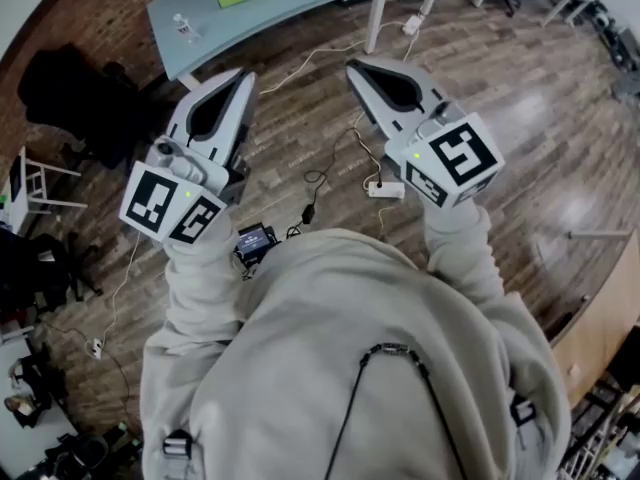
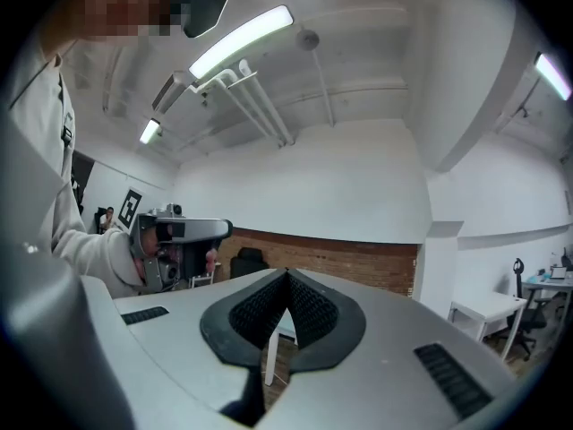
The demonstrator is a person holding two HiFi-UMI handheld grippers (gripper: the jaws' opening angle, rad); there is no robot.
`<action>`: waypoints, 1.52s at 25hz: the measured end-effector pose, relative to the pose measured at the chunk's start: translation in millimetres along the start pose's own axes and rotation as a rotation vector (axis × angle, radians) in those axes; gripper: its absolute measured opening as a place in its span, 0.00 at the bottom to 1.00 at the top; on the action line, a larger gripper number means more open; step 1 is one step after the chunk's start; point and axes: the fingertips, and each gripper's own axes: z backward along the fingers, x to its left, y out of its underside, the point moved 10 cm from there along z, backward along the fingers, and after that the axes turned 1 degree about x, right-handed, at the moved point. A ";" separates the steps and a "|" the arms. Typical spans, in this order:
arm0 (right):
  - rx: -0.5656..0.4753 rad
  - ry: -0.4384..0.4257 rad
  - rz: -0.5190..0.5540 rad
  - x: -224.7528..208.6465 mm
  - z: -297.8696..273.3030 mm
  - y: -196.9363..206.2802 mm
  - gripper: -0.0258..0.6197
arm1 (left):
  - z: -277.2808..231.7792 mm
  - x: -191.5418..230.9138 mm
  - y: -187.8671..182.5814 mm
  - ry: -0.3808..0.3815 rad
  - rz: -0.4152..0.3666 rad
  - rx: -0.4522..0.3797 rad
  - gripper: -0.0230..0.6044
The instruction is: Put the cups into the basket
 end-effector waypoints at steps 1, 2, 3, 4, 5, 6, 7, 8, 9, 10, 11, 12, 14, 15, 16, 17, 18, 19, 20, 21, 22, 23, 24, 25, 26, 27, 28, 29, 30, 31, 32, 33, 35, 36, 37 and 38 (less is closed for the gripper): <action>-0.010 0.003 0.004 0.7 2.2 -3.0 0.06 | 0.7 -0.1 -1.7 -0.002 0.005 -0.014 0.03; -0.024 -0.001 -0.001 0.6 4.0 -6.1 0.06 | 1.3 0.9 -3.5 -0.009 0.005 -0.021 0.03; -0.037 -0.010 -0.010 0.3 5.3 -8.5 0.06 | 2.1 2.4 -4.7 -0.016 -0.003 -0.022 0.03; -0.048 -0.022 -0.019 0.4 6.4 -9.6 0.06 | 3.7 3.6 -4.8 -0.024 -0.016 -0.019 0.03; -0.057 -0.032 -0.026 1.0 7.5 -9.2 0.06 | 6.2 4.4 -3.6 -0.032 -0.031 -0.017 0.03; -0.065 -0.040 -0.032 1.7 8.3 -7.4 0.06 | 9.5 5.0 -1.7 -0.039 -0.042 -0.019 0.03; -0.071 -0.042 -0.039 2.1 8.5 -4.7 0.06 | 12.7 6.2 0.4 -0.045 -0.044 -0.025 0.03; -0.073 -0.041 -0.047 1.8 7.6 -1.9 0.06 | 15.2 8.3 1.9 -0.052 -0.037 -0.033 0.03; -0.073 -0.037 -0.056 1.0 5.8 0.5 0.06 | 16.8 11.3 2.7 -0.064 -0.029 -0.042 0.03; -0.071 -0.035 -0.064 0.3 3.5 2.3 0.06 | 17.5 14.5 3.1 -0.083 -0.026 -0.047 0.03; -0.069 -0.034 -0.069 0.1 1.2 4.0 0.06 | 17.8 16.7 3.8 -0.106 -0.030 -0.046 0.02; -0.069 -0.036 -0.074 0.4 -0.6 5.7 0.06 | 18.2 17.5 5.2 -0.127 -0.039 -0.040 0.02; -0.071 -0.042 -0.084 1.2 -2.5 9.5 0.06 | 18.6 15.7 8.9 -0.148 -0.051 -0.022 0.02; -0.073 -0.050 -0.091 1.4 -3.3 11.0 0.06 | 18.5 14.4 10.8 -0.151 -0.055 -0.010 0.02; -0.076 -0.062 -0.099 1.3 -4.4 12.0 0.06 | 17.9 13.5 12.6 -0.152 -0.059 0.002 0.02; -0.079 -0.073 -0.105 0.8 -5.7 12.4 0.06 | 16.4 13.6 14.3 -0.148 -0.063 0.015 0.02; -0.080 -0.083 -0.108 0.3 -7.2 12.3 0.06 | 14.8 14.4 15.6 -0.142 -0.066 0.025 0.02; -0.079 -0.094 -0.108 0.0 -8.8 12.3 0.06 | 13.9 15.3 16.0 -0.137 -0.068 0.029 0.02; -0.076 -0.109 -0.107 0.1 -10.5 12.5 0.06 | 14.7 16.1 15.1 -0.141 -0.071 0.023 0.02; -0.076 -0.124 -0.107 0.1 -12.6 13.0 0.06 | 17.7 17.4 12.8 -0.158 -0.079 0.005 0.02; -0.080 -0.136 -0.111 -0.6 -15.2 14.1 0.06 | 23.1 19.7 9.7 -0.190 -0.088 -0.027 0.02; -0.086 -0.141 -0.119 -2.0 -17.9 16.2 0.06 | 30.2 23.5 7.2 -0.227 -0.090 -0.068 0.02; -0.091 -0.140 -0.132 -3.9 -20.5 19.3 0.06 | 38.0 28.6 6.3 -0.259 -0.079 -0.105 0.03; -0.093 -0.136 -0.148 -5.6 -22.7 23.6 0.06 | 45.3 34.6 7.4 -0.283 -0.059 -0.130 0.03; -0.087 -0.134 -0.163 -6.8 -25.0 28.7 0.06 | 51.3 40.7 10.0 -0.299 -0.041 -0.139 0.03; -0.075 -0.135 -0.173 -7.6 -27.6 33.7 0.06 | 55.3 46.4 13.2 -0.308 -0.031 -0.135 0.03; -0.061 -0.136 -0.180 -8.6 -30.8 38.1 0.06 | 56.9 51.7 16.5 -0.309 -0.029 -0.124 0.03; -0.047 -0.134 -0.186 -10.1 -34.4 41.4 0.06 | 56.6 56.5 19.6 -0.307 -0.030 -0.113 0.03; -0.035 -0.130 -0.192 -11.8 -38.3 43.8 0.06 | 55.3 61.3 22.4 -0.304 -0.029 -0.109 0.03; -0.026 -0.128 -0.197 -13.3 -42.8 45.4 0.06 | 53.9 66.8 25.0 -0.304 -0.025 -0.112 0.03; -0.018 -0.127 -0.198 -14.7 -48.4 46.6 0.06 | 52.8 73.9 27.1 -0.306 -0.016 -0.122 0.03; -0.012 -0.128 -0.196 -16.1 -55.1 47.5 0.06 | 51.8 82.9 28.9 -0.310 -0.003 -0.136 0.03; 0.001 -0.132 -0.189 -20.4 -70.5 49.2 0.06 | 48.9 104.2 33.0 -0.309 0.025 -0.160 0.03; 0.006 -0.135 -0.188 -23.5 -78.3 49.8 0.06 | 45.5 114.0 36.2 -0.289 0.027 -0.149 0.03; 0.011 -0.137 -0.189 -27.0 -86.6 50.0 0.06 | 40.6 122.0 39.9 -0.250 0.008 -0.110 0.03; 0.018 -0.138 -0.187 -30.4 -95.6 49.9 0.06 | 34.9 128.6 43.5 -0.204 -0.030 -0.050 0.03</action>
